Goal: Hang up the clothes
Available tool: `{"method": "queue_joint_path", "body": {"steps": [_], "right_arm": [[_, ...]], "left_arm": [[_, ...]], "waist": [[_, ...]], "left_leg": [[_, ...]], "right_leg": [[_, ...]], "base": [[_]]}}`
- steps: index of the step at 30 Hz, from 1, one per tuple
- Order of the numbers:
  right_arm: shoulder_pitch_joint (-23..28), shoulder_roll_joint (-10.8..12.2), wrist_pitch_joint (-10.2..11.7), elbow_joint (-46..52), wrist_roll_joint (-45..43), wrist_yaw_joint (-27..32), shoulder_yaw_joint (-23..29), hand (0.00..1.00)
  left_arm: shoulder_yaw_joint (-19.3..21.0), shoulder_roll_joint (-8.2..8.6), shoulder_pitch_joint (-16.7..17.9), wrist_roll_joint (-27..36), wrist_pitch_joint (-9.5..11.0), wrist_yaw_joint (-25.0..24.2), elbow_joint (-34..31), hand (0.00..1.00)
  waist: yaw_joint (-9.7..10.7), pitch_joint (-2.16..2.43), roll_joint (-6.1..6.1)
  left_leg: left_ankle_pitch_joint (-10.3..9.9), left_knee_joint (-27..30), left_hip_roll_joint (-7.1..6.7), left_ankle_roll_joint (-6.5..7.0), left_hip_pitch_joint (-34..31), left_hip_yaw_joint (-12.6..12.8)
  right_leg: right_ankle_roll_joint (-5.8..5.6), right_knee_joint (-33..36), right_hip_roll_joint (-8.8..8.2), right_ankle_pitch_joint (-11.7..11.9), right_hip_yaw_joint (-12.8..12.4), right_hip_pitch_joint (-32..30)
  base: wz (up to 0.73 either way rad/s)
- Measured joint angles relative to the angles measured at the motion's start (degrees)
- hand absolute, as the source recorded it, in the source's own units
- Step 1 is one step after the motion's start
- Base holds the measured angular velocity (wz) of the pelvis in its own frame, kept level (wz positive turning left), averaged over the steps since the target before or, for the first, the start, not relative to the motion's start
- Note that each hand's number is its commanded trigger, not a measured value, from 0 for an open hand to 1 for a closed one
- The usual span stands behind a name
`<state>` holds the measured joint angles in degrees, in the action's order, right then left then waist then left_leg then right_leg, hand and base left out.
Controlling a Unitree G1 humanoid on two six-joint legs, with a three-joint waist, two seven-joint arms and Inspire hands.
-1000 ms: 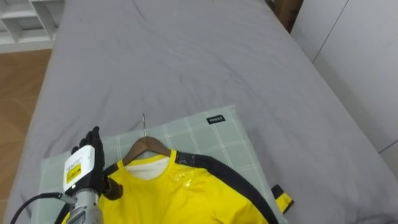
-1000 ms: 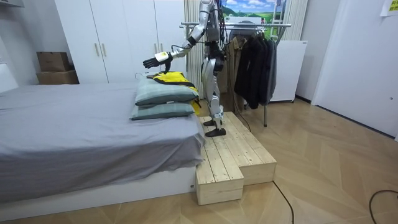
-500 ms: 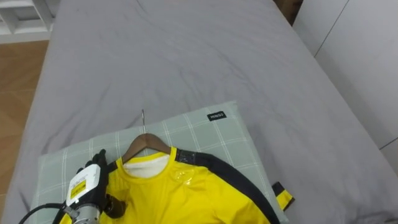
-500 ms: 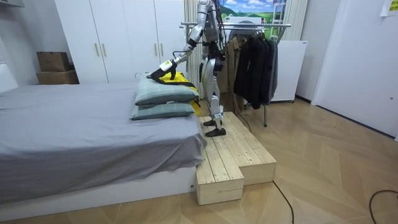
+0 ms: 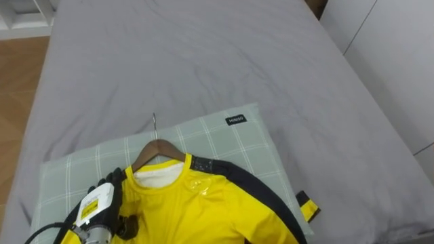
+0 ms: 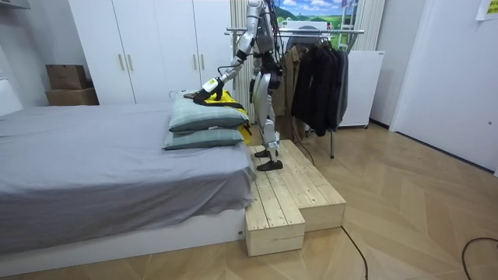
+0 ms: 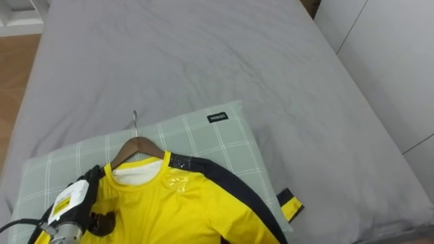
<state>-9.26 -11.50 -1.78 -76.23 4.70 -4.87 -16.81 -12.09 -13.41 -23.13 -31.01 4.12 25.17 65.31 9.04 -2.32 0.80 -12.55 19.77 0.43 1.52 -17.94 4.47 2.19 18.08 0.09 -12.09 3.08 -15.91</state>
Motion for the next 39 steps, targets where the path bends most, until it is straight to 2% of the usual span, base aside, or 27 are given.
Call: {"method": "queue_joint_path", "body": {"steps": [16, 17, 18, 19, 20, 22, 28, 33, 39], "right_arm": [[-0.5, -0.1, 0.3, -0.1, 0.0, -0.2, -0.3, 0.0], [-0.5, -0.1, 0.5, -0.1, 0.0, -0.2, -0.5, 0.0], [-0.2, -0.2, 0.5, -0.1, 0.0, -0.2, -0.8, 0.0], [-0.3, -0.2, 0.5, -0.1, 0.1, -0.3, -1.2, 0.0], [-0.4, -0.2, 0.5, -0.1, 0.1, -0.3, -1.3, 0.0], [-0.5, -0.2, 0.5, -0.1, 0.3, -0.3, -1.7, 0.0], [-0.1, -0.2, 0.5, -0.1, 2.3, 0.3, -2.0, 0.0], [0.1, -0.2, 0.5, -0.2, 3.8, 0.5, -2.0, 0.0], [0.4, -0.2, 0.5, -0.1, 4.6, 0.5, -2.0, 0.0]], "left_arm": [[0.0, -0.03, -0.2, 0.0, 0.0, 0.1, 0.0, 0.0], [0.0, -0.03, -0.2, 0.0, 0.0, 0.1, 0.0, 0.17], [0.1, -0.04, -0.3, 0.0, 0.0, 0.1, 0.0, 0.53], [0.1, -0.08, -0.5, 0.0, 0.0, 0.1, 0.0, 0.85], [0.1, -0.12, -0.6, 0.0, 0.0, 0.0, 0.0, 1.0], [0.2, -0.42, -1.2, 0.3, -0.1, 0.0, 0.0, 1.0], [0.8, -2.25, -3.3, 2.2, -0.2, 0.1, 0.0, 1.0], [0.8, -2.29, -3.3, 3.7, -1.4, -1.1, 0.1, 1.0], [0.6, -2.33, -3.4, 4.6, -1.7, -2.9, 0.2, 1.0]], "waist": [[0.0, -0.14, -0.02], [0.0, -0.14, -0.02], [0.0, -0.19, 0.01], [-0.1, -0.32, 0.14], [-0.1, -0.41, 0.22], [-0.1, -0.63, 0.37], [-0.1, -0.64, 0.45], [-0.1, -0.59, 0.62], [0.0, -0.47, 0.84]], "left_leg": [[0.0, 0.1, 0.02, 0.03, -1.1, 0.2], [0.0, 0.1, 0.02, 0.03, -1.2, 0.2], [0.1, 0.2, 0.01, 0.04, -1.3, 0.2], [0.1, 0.2, -0.01, 0.03, -1.4, 0.3], [0.1, 0.2, 0.0, 0.03, -1.4, 0.4], [0.1, 0.6, 0.06, 0.03, -1.8, 0.4], [0.2, 0.9, -0.04, 0.11, -1.7, 0.4], [0.3, 0.9, -0.09, 0.26, -1.3, 0.9], [0.3, 1.1, -0.07, 0.28, -1.3, 1.0]], "right_leg": [[0.0, 0.8, -0.03, 0.0, 0.0, -1.6], [0.0, 0.9, -0.03, 0.0, 0.0, -1.7], [0.0, 0.9, -0.03, 0.0, -0.1, -1.8], [0.0, 1.1, -0.03, 0.0, -0.2, -2.1], [0.0, 1.4, -0.04, 0.0, -0.3, -2.2], [0.0, 1.7, -0.04, 0.0, -0.3, -2.5], [0.0, 1.8, -0.13, 0.0, -0.2, -2.3], [0.0, 2.1, -0.23, 0.0, -0.6, -2.2], [-0.01, 2.4, -0.22, 0.0, -0.7, -2.3]], "base": [[-0.01], [0.0], [0.0], [-0.03], [-0.04], [0.0], [0.0], [-0.02], [0.0]]}}
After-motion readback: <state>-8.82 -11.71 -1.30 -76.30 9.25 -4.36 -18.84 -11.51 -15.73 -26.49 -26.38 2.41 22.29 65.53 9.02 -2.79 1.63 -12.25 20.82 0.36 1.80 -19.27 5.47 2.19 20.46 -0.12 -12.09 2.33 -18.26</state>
